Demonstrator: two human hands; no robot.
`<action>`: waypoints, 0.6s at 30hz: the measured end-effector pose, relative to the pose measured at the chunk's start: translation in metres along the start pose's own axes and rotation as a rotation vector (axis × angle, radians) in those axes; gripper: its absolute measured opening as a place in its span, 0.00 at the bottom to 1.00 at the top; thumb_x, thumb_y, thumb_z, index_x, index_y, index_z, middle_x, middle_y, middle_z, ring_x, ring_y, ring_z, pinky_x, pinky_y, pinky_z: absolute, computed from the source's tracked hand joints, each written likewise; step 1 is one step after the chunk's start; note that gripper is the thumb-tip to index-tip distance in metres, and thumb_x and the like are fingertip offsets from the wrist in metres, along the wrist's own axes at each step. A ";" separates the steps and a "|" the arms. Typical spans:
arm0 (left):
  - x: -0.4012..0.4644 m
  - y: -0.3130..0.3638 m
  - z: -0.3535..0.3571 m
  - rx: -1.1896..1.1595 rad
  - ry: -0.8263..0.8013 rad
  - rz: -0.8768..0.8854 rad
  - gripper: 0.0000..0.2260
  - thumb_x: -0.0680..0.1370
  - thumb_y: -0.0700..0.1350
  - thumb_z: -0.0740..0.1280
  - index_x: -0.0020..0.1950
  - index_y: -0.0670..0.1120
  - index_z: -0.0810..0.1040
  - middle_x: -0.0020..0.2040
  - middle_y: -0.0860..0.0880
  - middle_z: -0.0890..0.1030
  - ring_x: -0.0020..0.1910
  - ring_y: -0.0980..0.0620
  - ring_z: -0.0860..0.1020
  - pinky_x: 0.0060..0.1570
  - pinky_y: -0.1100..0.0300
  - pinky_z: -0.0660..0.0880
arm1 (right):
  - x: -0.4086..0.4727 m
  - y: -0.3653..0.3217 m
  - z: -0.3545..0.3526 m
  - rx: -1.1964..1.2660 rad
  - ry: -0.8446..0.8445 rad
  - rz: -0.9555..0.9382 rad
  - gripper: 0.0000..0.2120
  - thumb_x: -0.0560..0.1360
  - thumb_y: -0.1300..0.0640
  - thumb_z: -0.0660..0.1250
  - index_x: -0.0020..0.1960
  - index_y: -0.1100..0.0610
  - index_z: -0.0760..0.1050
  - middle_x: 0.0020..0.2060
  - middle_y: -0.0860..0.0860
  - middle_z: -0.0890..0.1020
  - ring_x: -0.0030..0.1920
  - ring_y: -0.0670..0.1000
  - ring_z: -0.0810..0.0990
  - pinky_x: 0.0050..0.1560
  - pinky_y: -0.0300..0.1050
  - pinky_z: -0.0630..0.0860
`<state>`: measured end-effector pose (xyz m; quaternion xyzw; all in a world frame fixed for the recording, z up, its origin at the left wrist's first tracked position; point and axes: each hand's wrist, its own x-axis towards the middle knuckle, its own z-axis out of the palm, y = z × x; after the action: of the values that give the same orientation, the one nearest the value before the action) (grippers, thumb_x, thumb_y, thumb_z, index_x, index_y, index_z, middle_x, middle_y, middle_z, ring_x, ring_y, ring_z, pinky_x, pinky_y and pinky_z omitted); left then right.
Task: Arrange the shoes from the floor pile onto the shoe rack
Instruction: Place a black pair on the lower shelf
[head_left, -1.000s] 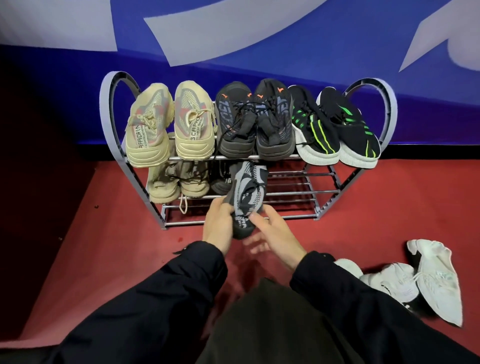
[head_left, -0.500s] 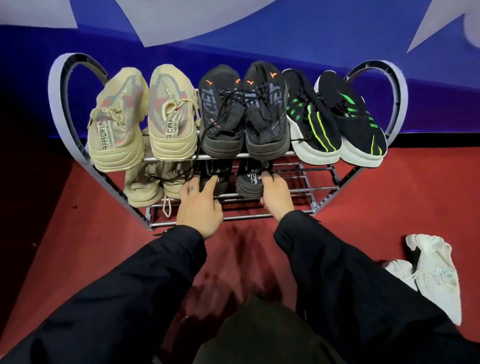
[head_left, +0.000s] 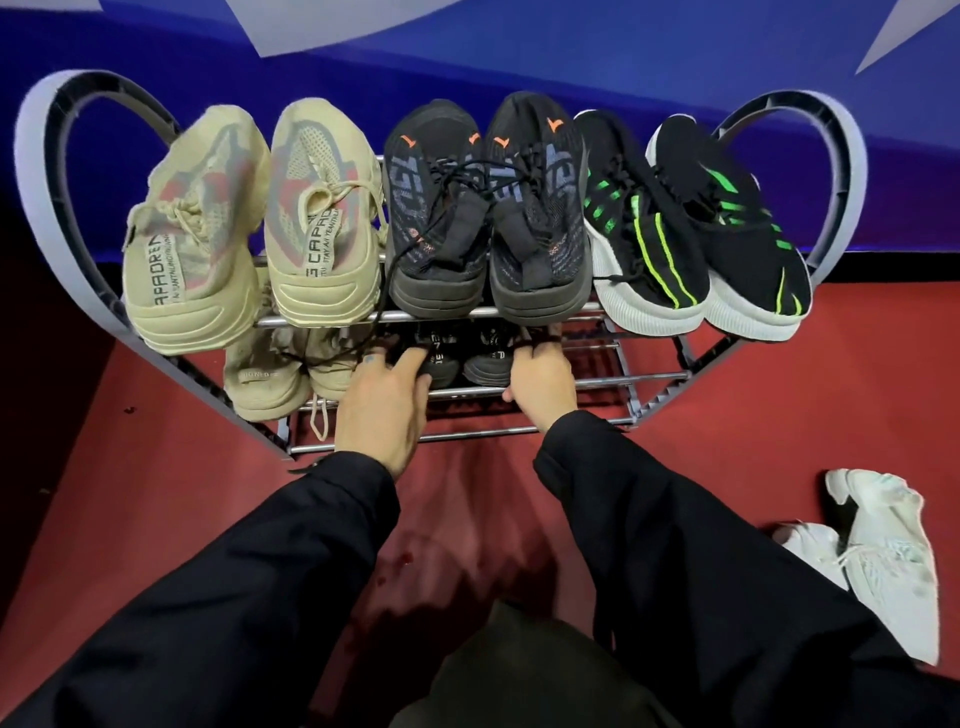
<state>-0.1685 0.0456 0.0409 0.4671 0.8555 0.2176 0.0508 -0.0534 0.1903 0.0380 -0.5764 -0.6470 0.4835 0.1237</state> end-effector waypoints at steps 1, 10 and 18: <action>0.001 0.001 0.002 -0.020 0.012 -0.016 0.13 0.79 0.43 0.66 0.64 0.43 0.76 0.50 0.34 0.76 0.49 0.33 0.76 0.48 0.43 0.77 | 0.001 -0.002 0.000 -0.024 -0.010 -0.004 0.09 0.76 0.55 0.56 0.44 0.61 0.69 0.37 0.63 0.86 0.54 0.66 0.82 0.58 0.53 0.76; -0.013 0.004 0.008 -0.073 0.021 -0.037 0.21 0.77 0.41 0.67 0.70 0.39 0.72 0.58 0.33 0.73 0.59 0.32 0.73 0.61 0.44 0.70 | -0.013 0.009 -0.004 0.120 -0.070 -0.070 0.09 0.76 0.44 0.62 0.48 0.50 0.70 0.46 0.58 0.85 0.40 0.57 0.87 0.50 0.59 0.84; -0.041 0.032 0.000 -0.203 -0.005 -0.006 0.19 0.77 0.44 0.64 0.68 0.46 0.73 0.63 0.46 0.74 0.55 0.44 0.78 0.54 0.50 0.76 | -0.056 0.032 -0.028 0.169 -0.008 -0.194 0.11 0.79 0.56 0.61 0.58 0.52 0.78 0.48 0.49 0.82 0.39 0.49 0.82 0.40 0.39 0.76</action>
<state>-0.1208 0.0271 0.0491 0.4576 0.8304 0.3016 0.1007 0.0044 0.1510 0.0496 -0.4969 -0.6570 0.5245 0.2155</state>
